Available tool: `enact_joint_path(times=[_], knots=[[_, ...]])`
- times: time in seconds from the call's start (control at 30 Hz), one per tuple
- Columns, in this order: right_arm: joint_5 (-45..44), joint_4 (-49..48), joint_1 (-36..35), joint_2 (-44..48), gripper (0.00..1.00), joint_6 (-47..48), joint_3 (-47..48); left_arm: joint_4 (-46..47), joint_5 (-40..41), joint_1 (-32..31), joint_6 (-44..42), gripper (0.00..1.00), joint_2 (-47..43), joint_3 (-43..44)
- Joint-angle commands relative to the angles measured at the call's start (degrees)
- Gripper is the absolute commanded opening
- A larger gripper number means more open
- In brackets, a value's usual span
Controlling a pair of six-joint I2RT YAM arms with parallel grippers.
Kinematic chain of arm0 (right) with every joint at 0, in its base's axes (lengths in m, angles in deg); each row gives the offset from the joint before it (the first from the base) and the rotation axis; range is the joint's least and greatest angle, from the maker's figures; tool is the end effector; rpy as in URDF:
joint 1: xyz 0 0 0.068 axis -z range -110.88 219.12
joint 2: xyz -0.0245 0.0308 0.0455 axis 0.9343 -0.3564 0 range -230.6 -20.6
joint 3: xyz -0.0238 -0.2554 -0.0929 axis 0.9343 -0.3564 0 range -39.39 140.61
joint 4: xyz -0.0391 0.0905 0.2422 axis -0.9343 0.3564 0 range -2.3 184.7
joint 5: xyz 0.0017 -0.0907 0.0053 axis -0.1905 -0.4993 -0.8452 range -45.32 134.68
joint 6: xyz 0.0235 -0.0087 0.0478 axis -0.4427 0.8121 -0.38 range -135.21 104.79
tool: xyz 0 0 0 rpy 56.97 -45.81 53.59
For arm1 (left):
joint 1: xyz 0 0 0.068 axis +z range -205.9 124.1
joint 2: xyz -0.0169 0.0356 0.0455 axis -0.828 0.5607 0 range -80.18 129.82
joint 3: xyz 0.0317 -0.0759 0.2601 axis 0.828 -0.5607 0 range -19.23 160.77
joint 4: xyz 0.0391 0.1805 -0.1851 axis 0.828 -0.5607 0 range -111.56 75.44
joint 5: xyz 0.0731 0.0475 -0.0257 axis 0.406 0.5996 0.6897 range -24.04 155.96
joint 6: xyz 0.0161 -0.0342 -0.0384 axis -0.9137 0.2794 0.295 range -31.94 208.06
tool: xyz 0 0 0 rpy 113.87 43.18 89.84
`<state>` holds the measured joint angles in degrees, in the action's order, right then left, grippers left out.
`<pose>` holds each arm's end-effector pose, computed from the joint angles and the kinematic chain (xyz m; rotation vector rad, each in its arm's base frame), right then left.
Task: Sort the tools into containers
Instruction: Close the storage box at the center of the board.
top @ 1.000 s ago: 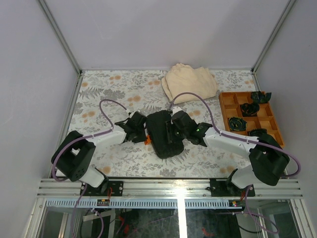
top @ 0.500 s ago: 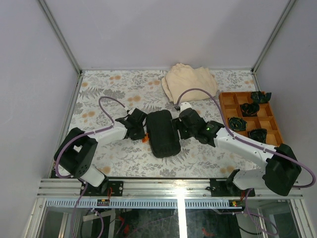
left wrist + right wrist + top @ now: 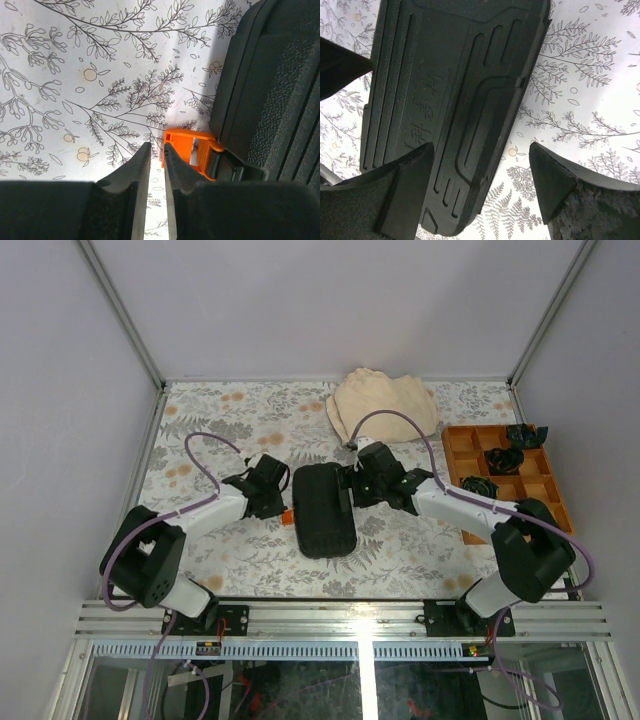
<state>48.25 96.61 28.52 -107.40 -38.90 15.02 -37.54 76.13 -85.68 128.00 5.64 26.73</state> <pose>0.2466 0.2142 0.2242 -0.3827 2.3463 0.6352 0.2435 -0.1320 0.1687 -0.2912 2.6329 -0.1723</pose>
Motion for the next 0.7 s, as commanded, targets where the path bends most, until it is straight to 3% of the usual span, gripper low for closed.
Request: enact_joint_path(times=[0.0,0.4,0.67], knots=[[3.6,-5.3,0.2,-2.5,0.83,-4.0,2.0,-2.0,2.4,0.4,-0.7,0.17,-3.2,0.1],[5.0,-6.6,0.2,-6.4,0.8,-5.8,0.4,2.6,-0.7,0.4,0.7,0.19,-5.9,-5.9],[5.6,-6.9,0.1,-6.6,0.78,-6.2,-0.3,9.6,-3.4,1.0,3.6,0.27,-8.6,-12.3]])
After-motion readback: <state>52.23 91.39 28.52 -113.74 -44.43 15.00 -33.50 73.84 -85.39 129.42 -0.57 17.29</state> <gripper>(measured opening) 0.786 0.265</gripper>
